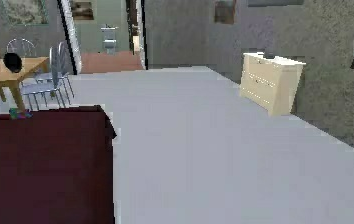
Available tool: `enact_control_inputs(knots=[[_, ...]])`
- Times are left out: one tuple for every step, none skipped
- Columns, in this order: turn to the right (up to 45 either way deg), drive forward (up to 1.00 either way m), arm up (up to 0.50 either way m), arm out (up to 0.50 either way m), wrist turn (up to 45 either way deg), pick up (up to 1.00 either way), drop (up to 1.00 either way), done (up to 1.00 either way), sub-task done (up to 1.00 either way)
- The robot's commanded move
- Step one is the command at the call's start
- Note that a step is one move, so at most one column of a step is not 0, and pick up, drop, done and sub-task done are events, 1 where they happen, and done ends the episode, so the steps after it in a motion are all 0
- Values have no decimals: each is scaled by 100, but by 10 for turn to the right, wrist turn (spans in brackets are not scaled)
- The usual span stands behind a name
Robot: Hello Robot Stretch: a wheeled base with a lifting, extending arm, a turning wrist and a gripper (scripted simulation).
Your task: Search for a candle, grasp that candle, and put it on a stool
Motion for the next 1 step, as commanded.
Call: enact_control_inputs(knots=[[450,0,0,0,0,0,0,0,0]])
